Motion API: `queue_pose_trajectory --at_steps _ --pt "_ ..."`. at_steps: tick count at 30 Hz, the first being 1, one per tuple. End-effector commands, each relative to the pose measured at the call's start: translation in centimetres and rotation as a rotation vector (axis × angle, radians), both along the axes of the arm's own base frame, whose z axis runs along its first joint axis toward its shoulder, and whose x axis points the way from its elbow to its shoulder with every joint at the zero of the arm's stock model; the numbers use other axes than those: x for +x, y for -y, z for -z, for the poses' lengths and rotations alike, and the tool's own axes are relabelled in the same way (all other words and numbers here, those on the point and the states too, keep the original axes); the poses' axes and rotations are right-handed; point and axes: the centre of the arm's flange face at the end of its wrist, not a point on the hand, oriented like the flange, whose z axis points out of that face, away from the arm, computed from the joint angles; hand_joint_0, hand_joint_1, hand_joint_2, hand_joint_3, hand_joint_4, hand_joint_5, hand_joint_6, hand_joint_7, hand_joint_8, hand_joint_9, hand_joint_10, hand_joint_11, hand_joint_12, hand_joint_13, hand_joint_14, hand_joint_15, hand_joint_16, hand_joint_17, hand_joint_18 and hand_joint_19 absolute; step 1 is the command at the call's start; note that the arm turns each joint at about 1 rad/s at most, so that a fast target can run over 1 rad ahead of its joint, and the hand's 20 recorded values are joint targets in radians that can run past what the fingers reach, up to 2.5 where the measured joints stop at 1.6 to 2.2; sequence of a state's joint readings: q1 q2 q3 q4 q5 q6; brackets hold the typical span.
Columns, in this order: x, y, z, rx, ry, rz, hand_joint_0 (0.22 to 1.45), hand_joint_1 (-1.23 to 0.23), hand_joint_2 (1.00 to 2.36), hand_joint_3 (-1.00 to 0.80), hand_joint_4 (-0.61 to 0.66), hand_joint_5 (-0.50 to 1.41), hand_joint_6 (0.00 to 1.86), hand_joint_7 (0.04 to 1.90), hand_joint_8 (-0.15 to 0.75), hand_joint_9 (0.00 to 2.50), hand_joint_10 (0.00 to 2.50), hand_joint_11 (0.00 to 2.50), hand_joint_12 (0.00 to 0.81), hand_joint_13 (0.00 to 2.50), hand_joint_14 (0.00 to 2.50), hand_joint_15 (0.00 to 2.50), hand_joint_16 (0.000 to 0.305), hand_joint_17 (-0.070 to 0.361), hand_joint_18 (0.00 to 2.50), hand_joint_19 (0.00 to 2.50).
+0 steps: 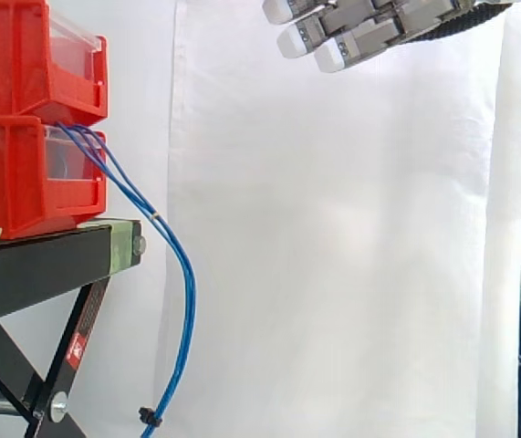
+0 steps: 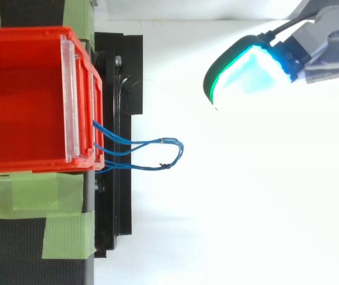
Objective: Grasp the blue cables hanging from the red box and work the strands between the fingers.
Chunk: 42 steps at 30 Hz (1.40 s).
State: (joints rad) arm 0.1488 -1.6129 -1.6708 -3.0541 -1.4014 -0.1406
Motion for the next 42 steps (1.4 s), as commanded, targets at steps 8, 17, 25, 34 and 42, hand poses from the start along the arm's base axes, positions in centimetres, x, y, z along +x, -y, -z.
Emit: queue_pose_trajectory --at_steps 8,17,25,34,42 --pt "0.5 -0.17 -0.53 0.009 0.051 -0.01 0.78 -0.44 1.0 -1.0 0.2 -0.33 0.01 0.72 0.335 0.1 0.01 0.22 0.378 0.0 0.0 0.19 0.067 0.151 0.0 0.18" --pt "0.79 -0.14 -0.84 0.006 0.081 -0.008 0.78 -0.44 1.0 -1.0 0.2 -0.34 0.01 0.72 0.336 0.11 0.0 0.22 0.378 0.0 0.0 0.2 0.067 0.151 0.0 0.19" --pt "0.8 -0.12 -0.73 0.003 0.077 -0.007 0.78 -0.44 1.0 -1.0 0.2 -0.34 0.01 0.72 0.335 0.11 0.0 0.22 0.379 0.0 0.0 0.19 0.067 0.151 0.0 0.19" --pt "0.81 -0.27 -0.71 0.003 0.075 -0.008 0.78 -0.44 1.0 -1.0 0.2 -0.33 0.01 0.72 0.337 0.11 0.0 0.22 0.379 0.0 0.0 0.19 0.067 0.151 0.0 0.2" --pt "0.73 -0.26 -0.63 0.004 0.068 -0.008 0.78 -0.44 1.0 -1.0 0.2 -0.33 0.01 0.72 0.336 0.11 0.0 0.22 0.379 0.0 0.0 0.19 0.067 0.151 0.0 0.2"
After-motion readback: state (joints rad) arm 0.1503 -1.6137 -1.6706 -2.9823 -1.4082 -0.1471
